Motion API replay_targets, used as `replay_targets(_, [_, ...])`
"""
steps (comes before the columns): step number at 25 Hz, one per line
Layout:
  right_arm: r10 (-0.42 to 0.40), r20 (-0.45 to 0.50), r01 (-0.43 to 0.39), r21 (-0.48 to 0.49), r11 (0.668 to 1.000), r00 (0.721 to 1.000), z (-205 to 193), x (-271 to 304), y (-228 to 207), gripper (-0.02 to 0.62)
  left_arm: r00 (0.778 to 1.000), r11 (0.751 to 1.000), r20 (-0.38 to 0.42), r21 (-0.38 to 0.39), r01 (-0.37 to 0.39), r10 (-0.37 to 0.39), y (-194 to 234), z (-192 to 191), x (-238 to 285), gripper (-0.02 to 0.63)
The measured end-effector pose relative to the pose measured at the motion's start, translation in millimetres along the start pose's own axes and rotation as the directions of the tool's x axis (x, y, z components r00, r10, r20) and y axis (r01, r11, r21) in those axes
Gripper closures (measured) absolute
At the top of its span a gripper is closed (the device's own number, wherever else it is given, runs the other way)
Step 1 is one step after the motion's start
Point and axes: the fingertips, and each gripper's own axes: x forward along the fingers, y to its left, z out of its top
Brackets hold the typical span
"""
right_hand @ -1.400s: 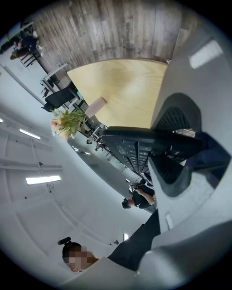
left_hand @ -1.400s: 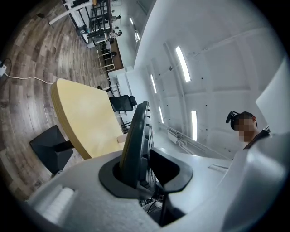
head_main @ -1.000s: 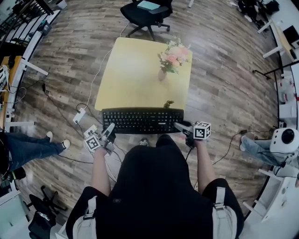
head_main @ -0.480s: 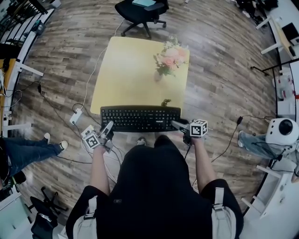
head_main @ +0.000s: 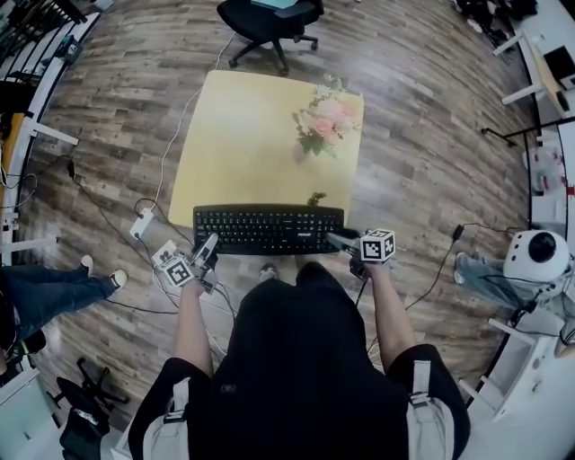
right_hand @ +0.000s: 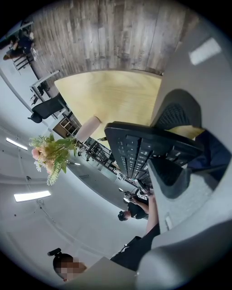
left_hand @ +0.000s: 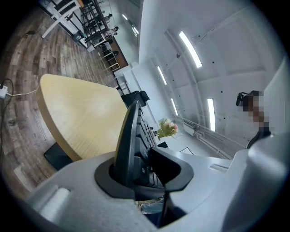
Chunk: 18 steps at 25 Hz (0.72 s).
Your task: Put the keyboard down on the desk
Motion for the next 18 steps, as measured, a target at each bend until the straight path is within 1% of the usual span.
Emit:
replay_targets(5, [-0.004, -0.012, 0.004, 0.007, 1.000, 1.000, 13.2, 6.4, -12.0, 0.394, 0.999, 0.998, 0.014, -0.046, -0.048, 0.049, 9.9, 2.7, 9.2, 0.499])
replay_targets(8, [-0.008, -0.020, 0.008, 0.011, 1.000, 1.000, 16.7, 13.9, -18.7, 0.391, 0.997, 0.997, 0.009, -0.025, -0.074, 0.075, 18.6, 8.4, 12.4, 0.495])
replay_targets(10, [-0.015, -0.027, 0.015, 0.013, 1.000, 1.000, 19.0, 18.5, -23.5, 0.390, 0.997, 0.997, 0.008, -0.027, -0.076, 0.076, 21.6, 12.5, 17.0, 0.492])
replay_targets(14, [-0.018, -0.033, 0.019, 0.027, 0.999, 0.999, 26.9, 24.4, -27.5, 0.385, 0.996, 0.996, 0.007, 0.006, -0.089, 0.089, 25.2, 23.9, 27.0, 0.486])
replay_targets(18, [-0.037, -0.048, 0.038, 0.024, 0.999, 0.998, 29.7, 26.6, -33.9, 0.385, 0.995, 0.995, -0.005, -0.016, -0.100, 0.100, 31.7, 20.9, 31.8, 0.476])
